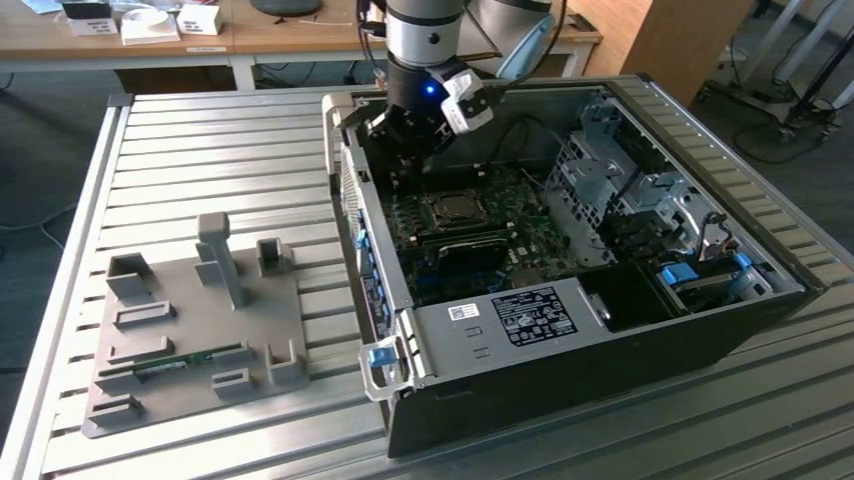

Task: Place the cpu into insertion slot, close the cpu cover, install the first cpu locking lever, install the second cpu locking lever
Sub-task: 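Install the first cpu locking lever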

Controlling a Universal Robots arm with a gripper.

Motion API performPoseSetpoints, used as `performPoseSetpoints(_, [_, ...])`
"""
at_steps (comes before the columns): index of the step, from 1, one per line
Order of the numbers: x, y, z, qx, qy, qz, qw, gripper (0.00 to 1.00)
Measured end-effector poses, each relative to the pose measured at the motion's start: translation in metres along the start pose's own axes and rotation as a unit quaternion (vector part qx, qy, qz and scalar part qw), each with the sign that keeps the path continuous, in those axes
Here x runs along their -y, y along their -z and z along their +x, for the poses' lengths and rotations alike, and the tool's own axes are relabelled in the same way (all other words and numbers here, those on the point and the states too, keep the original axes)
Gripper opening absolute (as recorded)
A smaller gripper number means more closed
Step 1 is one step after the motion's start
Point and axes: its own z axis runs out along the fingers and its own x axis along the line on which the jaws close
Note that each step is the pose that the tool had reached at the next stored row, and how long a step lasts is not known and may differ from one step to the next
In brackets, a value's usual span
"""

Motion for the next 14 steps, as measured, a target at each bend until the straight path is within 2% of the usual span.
performPoseSetpoints(14, [-0.0169,-0.0049,0.0024,0.0,0.0,-0.0052,1.0,0.11])
